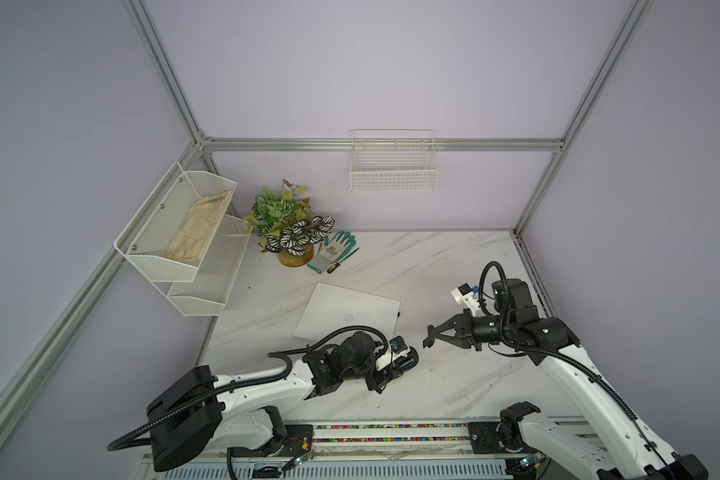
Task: Insert the wireless mouse receiver into the laptop
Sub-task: Pick up the lid from the center of the board, then close the lid on the mouse.
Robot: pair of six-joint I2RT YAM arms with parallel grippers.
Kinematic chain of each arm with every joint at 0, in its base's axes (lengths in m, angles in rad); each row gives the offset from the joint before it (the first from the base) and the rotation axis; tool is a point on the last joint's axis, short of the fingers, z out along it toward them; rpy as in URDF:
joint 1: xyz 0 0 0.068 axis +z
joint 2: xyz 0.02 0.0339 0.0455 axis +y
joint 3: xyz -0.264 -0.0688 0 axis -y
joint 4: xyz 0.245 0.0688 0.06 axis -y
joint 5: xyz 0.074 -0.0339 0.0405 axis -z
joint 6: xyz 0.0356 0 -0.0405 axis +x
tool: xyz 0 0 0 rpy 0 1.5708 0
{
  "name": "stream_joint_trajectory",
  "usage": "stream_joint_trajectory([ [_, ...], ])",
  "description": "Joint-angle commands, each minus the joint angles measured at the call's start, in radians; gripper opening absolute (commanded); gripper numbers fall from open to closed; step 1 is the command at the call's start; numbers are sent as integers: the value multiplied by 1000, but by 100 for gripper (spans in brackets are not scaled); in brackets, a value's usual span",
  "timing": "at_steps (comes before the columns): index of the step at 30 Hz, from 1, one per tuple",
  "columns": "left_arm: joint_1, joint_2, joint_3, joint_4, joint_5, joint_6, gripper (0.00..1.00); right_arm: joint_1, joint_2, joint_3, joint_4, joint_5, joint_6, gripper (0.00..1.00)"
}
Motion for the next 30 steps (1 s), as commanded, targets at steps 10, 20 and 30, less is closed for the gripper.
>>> stream_joint_trajectory([
  [10, 28, -15, 113, 42, 182, -32, 32, -1, -51, -134, 160, -175, 107, 0],
  [20, 33, -3, 129, 47, 198, -31, 32, 2, -48, -183, 231, -188, 143, 0],
  [30, 34, 5, 130, 66, 197, -36, 32, 1, -31, -202, 244, -181, 143, 0],
])
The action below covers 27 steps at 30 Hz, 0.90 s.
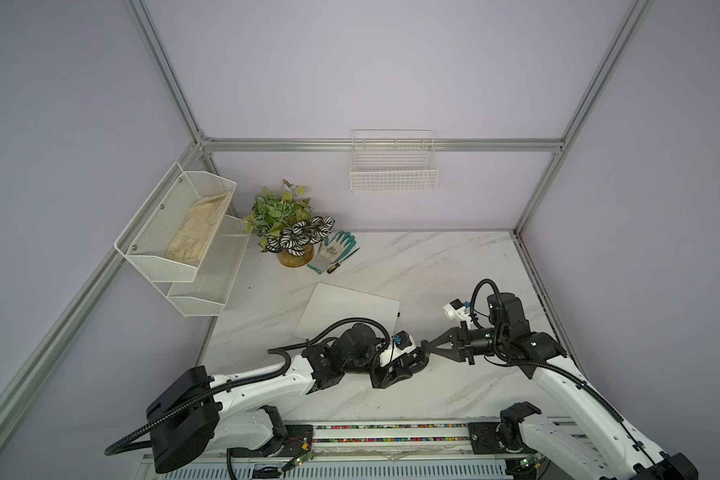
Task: Insert the wireless mouse receiver into the laptop
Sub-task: Close the lid on the mouse.
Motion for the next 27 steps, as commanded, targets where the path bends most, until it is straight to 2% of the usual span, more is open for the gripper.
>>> stream_joint_trajectory([
  [1, 8, 5, 67, 64, 18, -8, 32, 2, -1, -14, 34, -7, 14, 0],
  [13, 9, 7, 74, 62, 19, -4, 32, 3, 10, -40, 29, 7, 1, 0],
  [16, 8, 7, 75, 59, 20, -4, 32, 3, 19, -41, 27, 10, -8, 2],
  [21, 9, 2, 75, 56, 19, -5, 32, 3, 28, -37, 10, 18, -26, 11],
  [27, 8, -1, 71, 55, 19, -6, 32, 3, 31, -24, -14, 27, -45, 13],
])
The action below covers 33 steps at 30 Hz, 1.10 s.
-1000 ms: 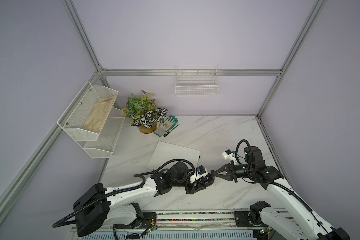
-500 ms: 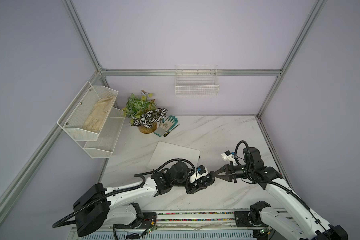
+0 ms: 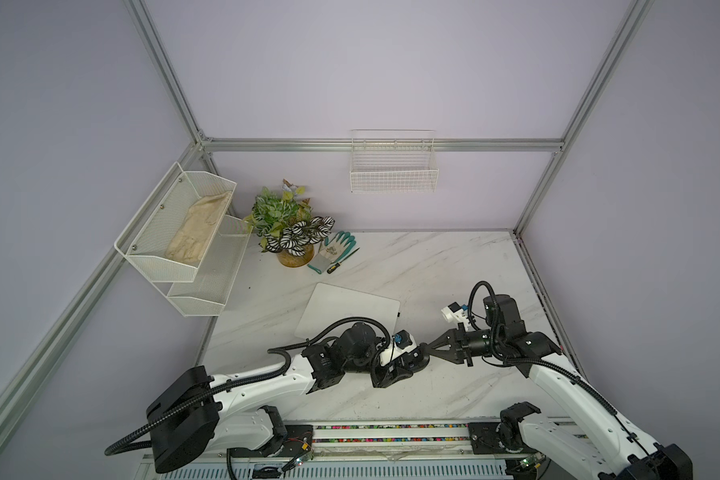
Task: Insert the wireless mouse receiver into the laptop
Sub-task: Close the lid on the mouse.
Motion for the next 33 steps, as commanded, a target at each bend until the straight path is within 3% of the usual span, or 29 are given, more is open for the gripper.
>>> stream_joint_trajectory([
  [1, 8, -2, 64, 52, 18, -7, 32, 3, 2, 6, -20, 22, -22, 14],
  [25, 7, -2, 60, 33, 38, -6, 32, 3, 45, 131, -152, 100, -104, 37],
  [30, 8, -11, 61, 24, 24, 1, 32, 3, 67, 199, -274, 173, -191, 39],
  [33, 8, -14, 64, 18, 13, 7, 32, 3, 90, 252, -381, 282, -270, 42],
])
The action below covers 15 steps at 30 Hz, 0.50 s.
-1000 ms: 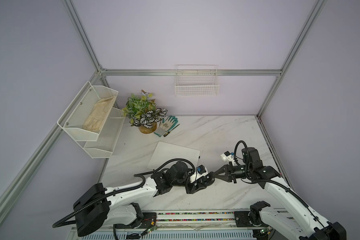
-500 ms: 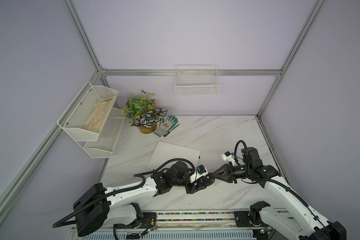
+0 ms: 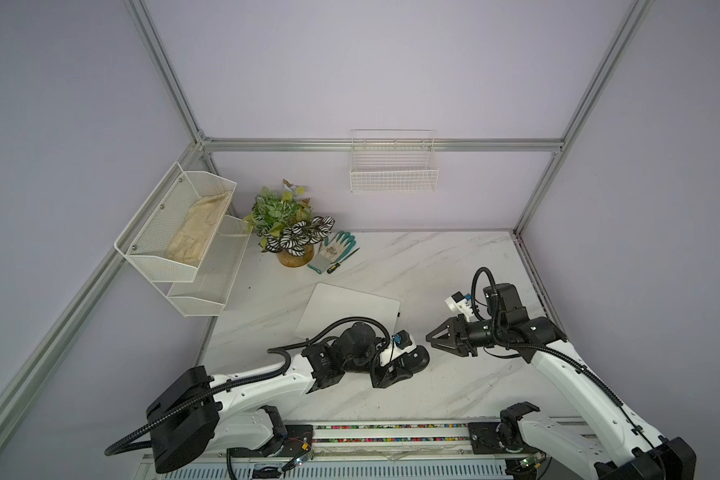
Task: Insert the wireless mouse receiver into the laptop
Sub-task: Close the lid on the mouse.
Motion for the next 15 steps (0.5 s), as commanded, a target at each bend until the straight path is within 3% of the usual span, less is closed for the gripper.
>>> stream_joint_trajectory([
  [1, 4, -15, 66, 21, -7, 8, 32, 3, 24, 69, -170, 151, -148, 45],
  [4, 4, -16, 72, 16, -32, 16, 32, 3, 41, 99, -230, 210, -215, 58],
  [8, 5, -5, 87, -2, -40, 31, 32, 3, 27, 100, -214, 194, -221, 71],
  [15, 4, 7, 106, -7, -51, 37, 32, 24, 18, 69, -150, 156, -173, 75],
])
